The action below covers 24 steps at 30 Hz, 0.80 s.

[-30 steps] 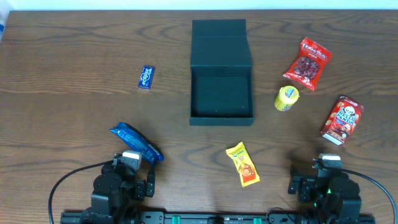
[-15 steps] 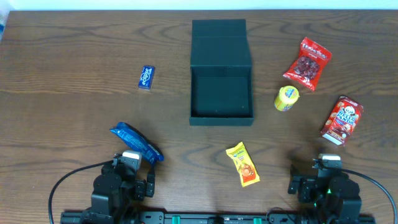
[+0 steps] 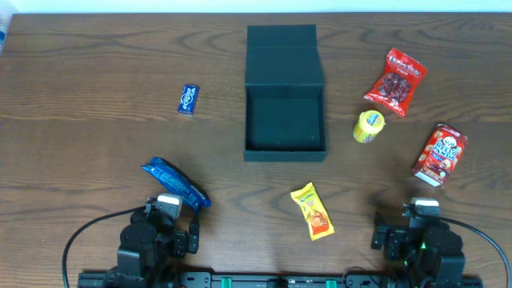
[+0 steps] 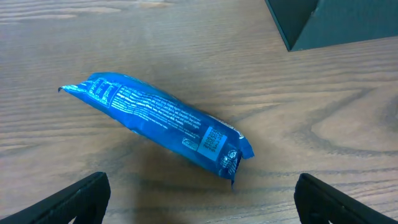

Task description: Pack container

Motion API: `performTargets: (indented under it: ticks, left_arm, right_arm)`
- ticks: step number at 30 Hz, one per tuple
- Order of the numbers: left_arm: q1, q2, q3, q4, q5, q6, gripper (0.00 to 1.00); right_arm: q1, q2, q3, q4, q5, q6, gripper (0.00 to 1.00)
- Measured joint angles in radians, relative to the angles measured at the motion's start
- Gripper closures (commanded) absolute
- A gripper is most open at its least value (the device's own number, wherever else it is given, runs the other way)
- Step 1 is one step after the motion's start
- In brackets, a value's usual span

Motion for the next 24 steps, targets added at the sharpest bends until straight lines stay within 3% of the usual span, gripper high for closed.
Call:
performTargets:
  ticks: [7,11,24]
  left_arm:
    - [0.0,0.0,0.0,0.0,0.0,0.0,0.05]
    - [0.0,0.0,-0.001,0.0,0.0,0.0,0.05]
    - [0.0,0.0,-0.002,0.001,0.001,0.0,0.05]
  right_arm:
    - [0.0,0.016,0.001,0.001,0.0,0.0,0.01]
    - [0.0,0.132,0.034,0.023,0.003,-0.002,0.01]
    - [0.0,0.594,0.526,0.022,0.082,-0.027,0.01]
